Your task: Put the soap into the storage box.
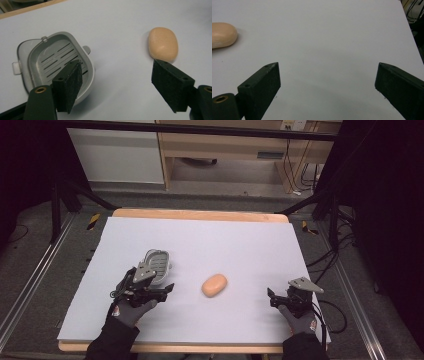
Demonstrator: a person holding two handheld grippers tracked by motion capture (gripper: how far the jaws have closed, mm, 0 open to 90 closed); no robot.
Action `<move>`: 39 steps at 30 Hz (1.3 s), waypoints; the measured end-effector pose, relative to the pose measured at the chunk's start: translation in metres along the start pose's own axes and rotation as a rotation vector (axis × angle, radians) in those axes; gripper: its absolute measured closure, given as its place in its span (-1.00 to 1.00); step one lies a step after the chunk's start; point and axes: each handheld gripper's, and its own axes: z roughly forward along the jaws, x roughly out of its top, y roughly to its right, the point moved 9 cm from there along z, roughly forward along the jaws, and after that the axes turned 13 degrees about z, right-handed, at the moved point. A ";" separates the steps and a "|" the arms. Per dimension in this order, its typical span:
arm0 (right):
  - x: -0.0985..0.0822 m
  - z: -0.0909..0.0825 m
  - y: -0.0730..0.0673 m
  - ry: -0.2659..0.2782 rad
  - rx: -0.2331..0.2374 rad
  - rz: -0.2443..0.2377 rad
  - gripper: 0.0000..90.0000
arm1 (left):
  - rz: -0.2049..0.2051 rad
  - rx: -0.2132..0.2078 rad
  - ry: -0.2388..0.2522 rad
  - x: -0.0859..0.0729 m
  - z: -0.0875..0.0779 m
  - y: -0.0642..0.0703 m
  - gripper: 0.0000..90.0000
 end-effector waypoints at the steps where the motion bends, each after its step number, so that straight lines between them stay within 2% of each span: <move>1: 0.000 0.000 0.000 0.000 0.000 0.000 -0.86 | 0.000 0.000 0.000 0.000 0.000 0.000 -0.45; 9: 0.001 0.000 0.001 0.002 -0.003 0.006 -0.86 | 0.038 -0.036 -0.001 0.022 0.016 0.017 -0.46; 16: 0.000 0.002 0.000 -0.003 -0.003 0.002 -0.86 | 0.052 -0.056 0.001 0.034 0.028 0.029 -0.45; 25: 0.000 0.001 0.000 -0.007 0.000 -0.002 -0.86 | 0.057 -0.083 -0.008 0.039 0.042 0.042 -0.45; 39: 0.001 0.002 -0.001 -0.005 -0.010 -0.015 -0.86 | 0.073 -0.096 -0.025 0.050 0.059 0.051 -0.44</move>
